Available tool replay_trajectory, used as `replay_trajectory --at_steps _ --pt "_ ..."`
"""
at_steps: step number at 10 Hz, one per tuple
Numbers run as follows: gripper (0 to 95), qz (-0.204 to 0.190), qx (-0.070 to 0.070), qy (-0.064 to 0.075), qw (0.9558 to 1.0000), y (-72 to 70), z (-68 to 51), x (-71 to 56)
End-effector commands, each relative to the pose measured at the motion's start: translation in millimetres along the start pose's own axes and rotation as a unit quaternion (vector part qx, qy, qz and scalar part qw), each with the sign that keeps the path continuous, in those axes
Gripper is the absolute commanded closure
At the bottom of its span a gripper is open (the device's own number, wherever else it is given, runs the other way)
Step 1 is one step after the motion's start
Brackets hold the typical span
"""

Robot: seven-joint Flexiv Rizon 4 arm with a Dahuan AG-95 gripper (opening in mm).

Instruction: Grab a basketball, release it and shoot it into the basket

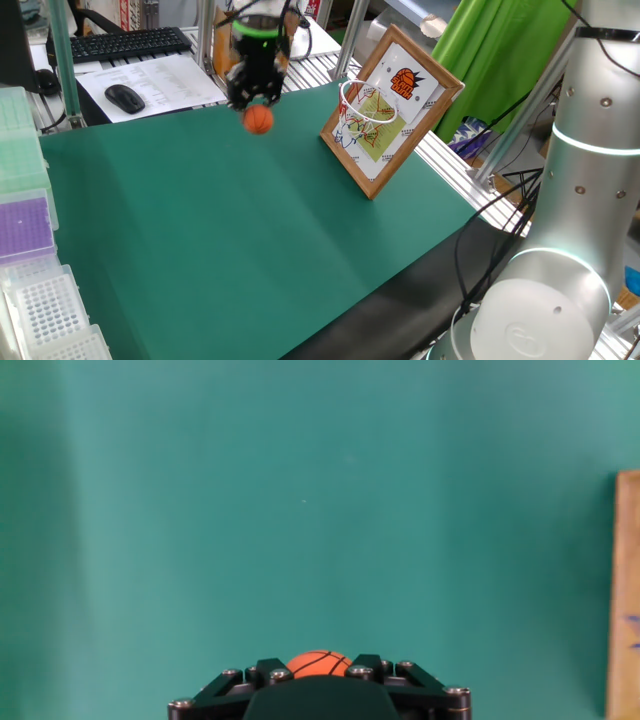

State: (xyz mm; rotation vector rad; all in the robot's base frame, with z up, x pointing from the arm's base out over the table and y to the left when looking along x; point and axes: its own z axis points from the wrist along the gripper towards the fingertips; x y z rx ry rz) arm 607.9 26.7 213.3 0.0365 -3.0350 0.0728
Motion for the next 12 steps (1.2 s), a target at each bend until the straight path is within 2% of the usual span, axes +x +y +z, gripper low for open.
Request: replay_trajectory --at_steps 1,3,6,7,8,10,12 --pt "76.0 -0.033 0.014 0.000 0.9994 -40.9 -19.4 12.9" --pt "76.0 -0.049 0.017 0.000 0.9986 -58.9 -25.0 19.0" --pt "76.0 -0.084 0.039 0.002 0.9957 -97.3 -29.6 31.7" --pt "76.0 -0.088 0.041 0.002 0.9952 -102.1 -30.6 33.7" --pt "76.0 -0.097 0.043 0.001 0.9943 -115.4 -34.8 38.9" --pt "76.0 -0.103 0.049 0.003 0.9934 -134.2 -42.9 40.0" --pt "76.0 -0.104 0.045 0.005 0.9936 -153.3 -50.0 35.8"
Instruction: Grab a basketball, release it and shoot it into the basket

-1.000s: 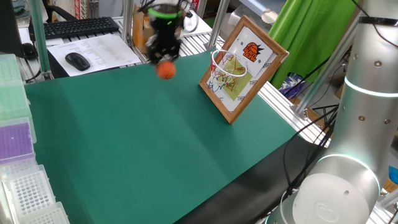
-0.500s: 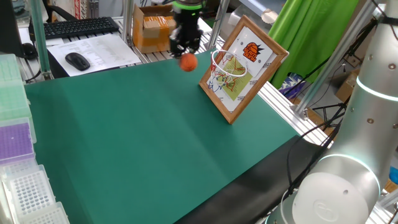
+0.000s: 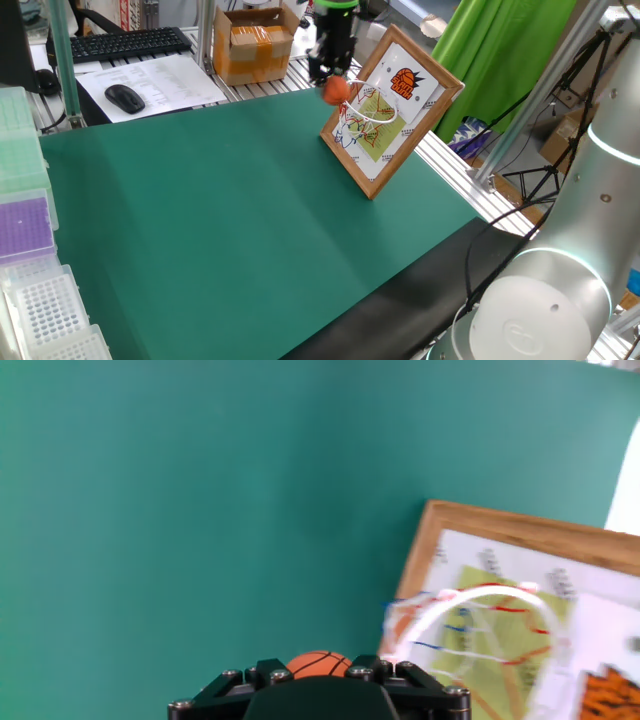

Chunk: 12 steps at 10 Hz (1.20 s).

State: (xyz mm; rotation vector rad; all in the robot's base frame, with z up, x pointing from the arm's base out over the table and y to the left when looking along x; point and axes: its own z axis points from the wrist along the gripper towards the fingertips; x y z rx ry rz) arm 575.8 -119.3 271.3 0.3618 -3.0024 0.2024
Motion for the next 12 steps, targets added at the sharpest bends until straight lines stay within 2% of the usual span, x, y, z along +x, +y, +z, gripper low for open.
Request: replay_trajectory --at_steps 1,4,6,10,12 --pt "76.0 0.001 -0.003 0.003 1.0000 -16.5 -1.9 -4.4" --pt "76.0 0.001 -0.001 0.003 1.0000 -46.8 3.7 -2.2" --pt "76.0 0.002 0.002 0.004 1.0000 -61.2 6.4 0.1" --pt "76.0 0.001 0.000 0.002 1.0000 -72.1 17.8 5.7" --pt "38.0 0.001 0.001 0.001 1.0000 -72.1 17.8 5.7"
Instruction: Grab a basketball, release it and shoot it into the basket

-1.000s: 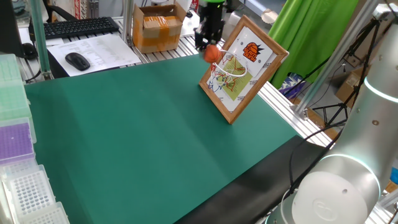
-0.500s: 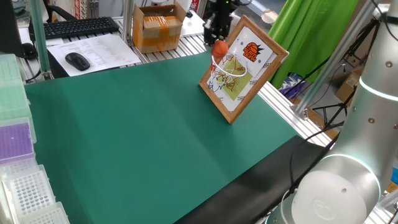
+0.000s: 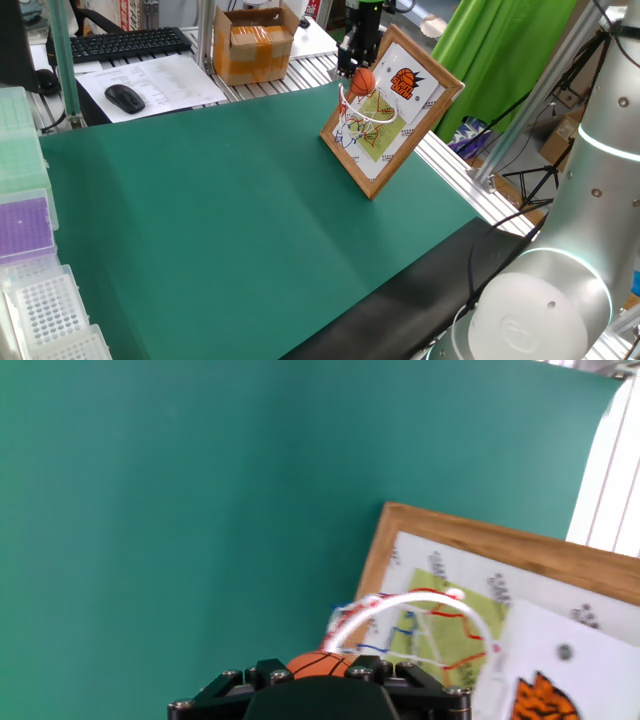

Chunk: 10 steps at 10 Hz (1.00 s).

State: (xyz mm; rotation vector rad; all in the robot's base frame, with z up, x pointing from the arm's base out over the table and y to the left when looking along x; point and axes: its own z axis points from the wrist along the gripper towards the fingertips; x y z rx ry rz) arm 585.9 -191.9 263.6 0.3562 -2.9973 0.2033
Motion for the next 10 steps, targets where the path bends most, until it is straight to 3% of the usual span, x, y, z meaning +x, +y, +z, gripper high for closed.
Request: replay_trajectory --at_steps 1,6,7,10 --pt "38.0 0.000 0.001 -0.002 1.0000 -0.6 0.5 -0.1" --pt "38.0 -0.001 -0.001 -0.002 1.0000 -0.2 0.8 -0.3" --pt "95.0 -0.002 -0.015 -0.005 0.9999 1.5 1.2 -1.1" --pt "95.0 -0.003 -0.029 -0.008 0.9995 9.9 0.2 -3.7"
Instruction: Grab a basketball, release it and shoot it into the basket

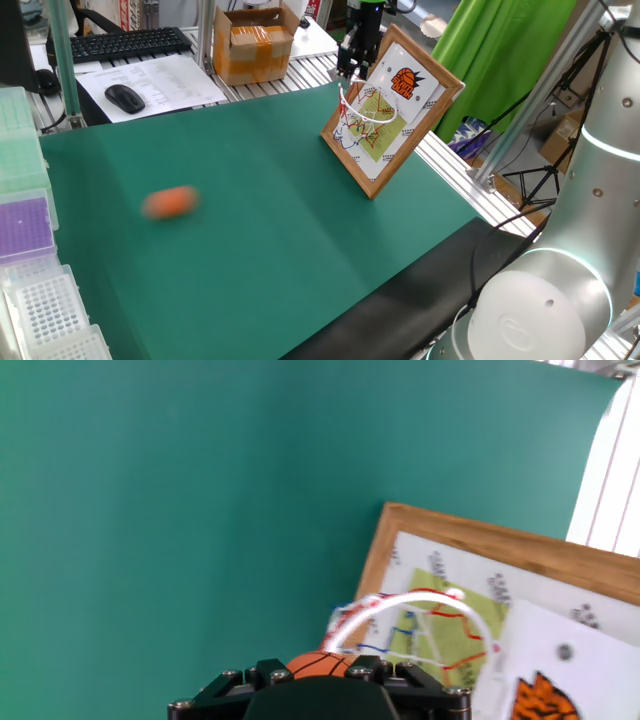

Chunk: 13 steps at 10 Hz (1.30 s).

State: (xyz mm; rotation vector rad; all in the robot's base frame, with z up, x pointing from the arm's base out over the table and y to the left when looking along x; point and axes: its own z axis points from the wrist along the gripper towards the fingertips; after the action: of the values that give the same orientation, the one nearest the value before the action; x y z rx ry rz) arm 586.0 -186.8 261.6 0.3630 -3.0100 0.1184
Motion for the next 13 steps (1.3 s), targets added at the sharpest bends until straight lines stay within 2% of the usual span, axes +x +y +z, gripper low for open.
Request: replay_trajectory --at_steps 1,3,5,6,8,9,11,13 --pt "95.0 0.000 -0.003 0.000 1.0000 11.1 -2.1 -4.5" --pt "95.0 0.010 -0.007 -0.001 0.9999 35.0 -9.6 -11.4" --pt "95.0 0.022 -0.011 -0.004 0.9997 57.5 -9.4 -14.7" --pt "95.0 0.029 -0.011 -0.008 0.9995 72.2 -4.3 -13.7" --pt "95.0 0.039 -0.017 -0.009 0.9991 88.7 6.4 -11.9" --pt "95.0 0.044 -0.020 -0.010 0.9988 99.3 15.9 -14.2" --pt "95.0 0.046 -0.020 -0.009 0.9987 109.2 26.2 -16.9" --pt "95.0 0.056 -0.024 -0.010 0.9981 121.8 42.0 -21.1"
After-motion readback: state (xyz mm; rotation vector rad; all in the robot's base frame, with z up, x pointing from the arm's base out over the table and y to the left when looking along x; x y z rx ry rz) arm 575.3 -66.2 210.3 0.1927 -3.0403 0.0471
